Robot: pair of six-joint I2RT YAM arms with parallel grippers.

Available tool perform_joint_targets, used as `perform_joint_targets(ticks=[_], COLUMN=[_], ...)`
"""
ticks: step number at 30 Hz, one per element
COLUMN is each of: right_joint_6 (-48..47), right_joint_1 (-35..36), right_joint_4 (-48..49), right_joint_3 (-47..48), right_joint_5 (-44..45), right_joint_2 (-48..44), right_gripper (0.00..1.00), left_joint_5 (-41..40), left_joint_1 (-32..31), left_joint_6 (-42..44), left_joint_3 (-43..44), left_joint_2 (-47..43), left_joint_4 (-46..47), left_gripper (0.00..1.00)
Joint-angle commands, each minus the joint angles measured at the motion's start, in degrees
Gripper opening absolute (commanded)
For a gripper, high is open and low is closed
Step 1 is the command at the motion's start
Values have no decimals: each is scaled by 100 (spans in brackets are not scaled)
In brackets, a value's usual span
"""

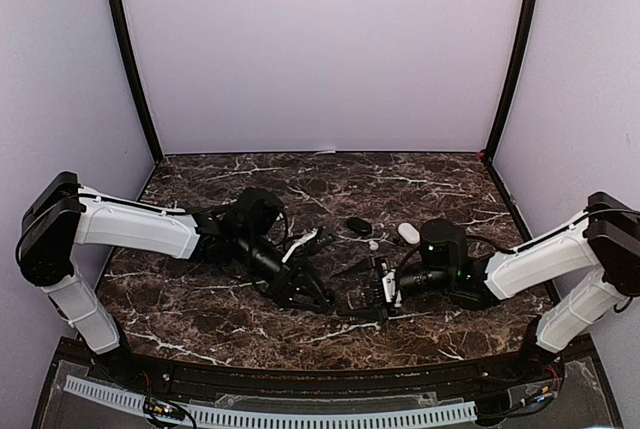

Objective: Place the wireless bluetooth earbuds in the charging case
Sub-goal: Pass from the left arm to the right

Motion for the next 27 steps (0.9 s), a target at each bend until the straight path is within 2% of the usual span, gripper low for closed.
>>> perform_joint_targets(ticks=[1, 4, 9, 20, 23, 27], right_joint_6=[-387, -572, -583, -679, -607, -439], right_joint_1=[129, 203, 232, 235, 239, 234], right_joint_4=[-448, -887, -1018, -1534, -1521, -1498], right_joint_3=[305, 520, 735, 1085, 1097, 1042], right_joint_5=[-92, -156, -268, -501, -543, -538], right_joint_2=[151, 262, 422, 560, 562, 553], right_gripper=[64, 60, 56, 31, 25, 21], left_joint_5=[264, 290, 317, 266, 237, 11], left_joint_1=[-9, -9, -9, -17, -12, -9], left_joint_6=[55, 53, 62, 97, 122, 70], left_joint_3=[187, 229, 256, 204, 175, 39], left_joint_2=[9, 46, 102, 60, 24, -161], left_joint_4=[-125, -177, -212, -268, -253, -124], left_gripper=[60, 60, 61, 66, 73, 93])
